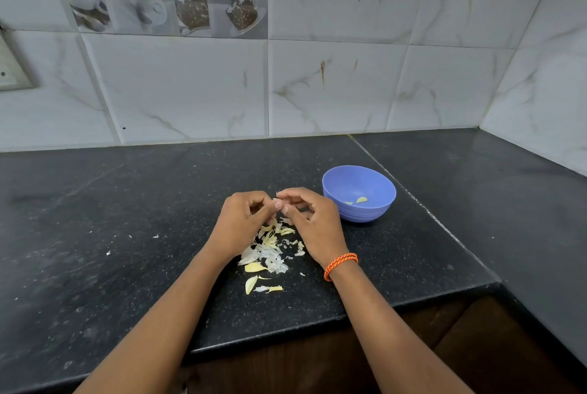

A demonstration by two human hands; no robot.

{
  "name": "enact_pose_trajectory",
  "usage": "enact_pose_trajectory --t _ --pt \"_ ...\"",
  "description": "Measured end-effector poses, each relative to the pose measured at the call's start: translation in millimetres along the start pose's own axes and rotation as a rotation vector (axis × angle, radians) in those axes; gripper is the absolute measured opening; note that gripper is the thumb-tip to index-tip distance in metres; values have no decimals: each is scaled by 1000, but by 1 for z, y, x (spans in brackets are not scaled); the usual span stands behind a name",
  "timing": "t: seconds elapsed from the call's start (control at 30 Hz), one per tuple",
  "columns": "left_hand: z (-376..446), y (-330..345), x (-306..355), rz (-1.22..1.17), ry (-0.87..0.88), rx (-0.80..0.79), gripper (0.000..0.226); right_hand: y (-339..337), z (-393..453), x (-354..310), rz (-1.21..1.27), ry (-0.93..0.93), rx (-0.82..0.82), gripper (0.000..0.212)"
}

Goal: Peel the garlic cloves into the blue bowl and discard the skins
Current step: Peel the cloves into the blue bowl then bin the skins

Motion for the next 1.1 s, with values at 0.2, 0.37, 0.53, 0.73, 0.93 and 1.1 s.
enact_pose_trajectory --t 0.2,0.37,0.53,0.73,0.93,1.1 --pt "-1 -9 2 -33 38 100 31 -4 -1 -3 -90 -21 50 9" --pt "-2 -7 4 -78 41 82 25 -13 -1 1 -172 4 148 8" --pt "-3 -9 9 -40 91 119 29 -13 -3 2 -197 24 135 7" --pt "-4 -6 10 -27 92 80 26 -14 -3 -1 -227 3 145 6" --pt "-4 -6 8 88 83 104 10 -11 -3 -4 -168 -13 112 2" --pt "-5 -10 5 182 58 153 13 -1 -2 0 -173 -5 35 5"
Point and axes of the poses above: each hand's wrist, its own z-axis towards the middle knuckle, its own y-axis out of the palm, x = y × z, the point moved 8 cm from there along z, towards the middle knuckle, and after that the axes turned 4 degrees about -z, right-handed, at the moved point
